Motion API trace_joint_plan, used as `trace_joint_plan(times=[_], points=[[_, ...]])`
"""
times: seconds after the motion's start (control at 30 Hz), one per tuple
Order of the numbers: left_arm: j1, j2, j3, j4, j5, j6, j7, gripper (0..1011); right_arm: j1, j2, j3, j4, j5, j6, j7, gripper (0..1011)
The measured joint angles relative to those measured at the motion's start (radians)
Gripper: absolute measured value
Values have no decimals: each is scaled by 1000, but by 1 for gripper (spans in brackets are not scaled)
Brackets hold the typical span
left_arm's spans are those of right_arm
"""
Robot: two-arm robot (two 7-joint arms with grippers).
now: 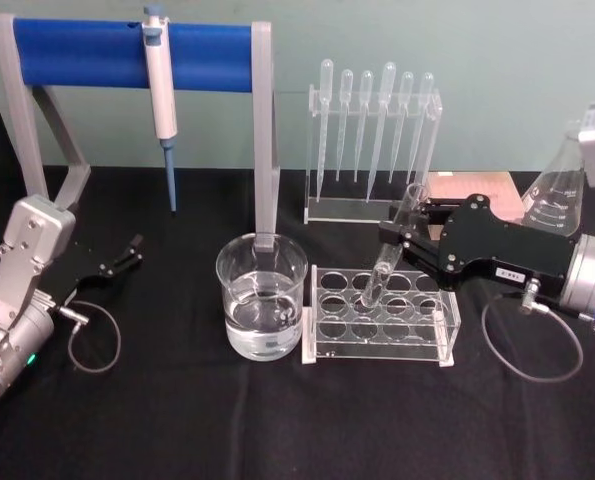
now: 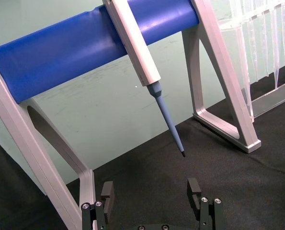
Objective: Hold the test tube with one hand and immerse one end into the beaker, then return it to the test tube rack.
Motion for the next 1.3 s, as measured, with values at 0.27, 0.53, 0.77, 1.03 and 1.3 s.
trace_joint_plan(times=[0.27,0.53,0.77,1.03,1.3], points=[[0,0,0,0,0,0,0,1000,48,16,-33,16,-5,48,-2,238],[0,0,0,0,0,0,0,1000,83,30,-49,21,2,74,-10,238],[0,0,0,0,0,0,0,1000,97,34,-58,21,16,81,-16,238],[0,0,0,0,0,0,0,1000,97,35,-59,21,21,81,-16,237],[0,0,0,0,0,0,0,1000,96,34,-58,21,20,81,-16,238]])
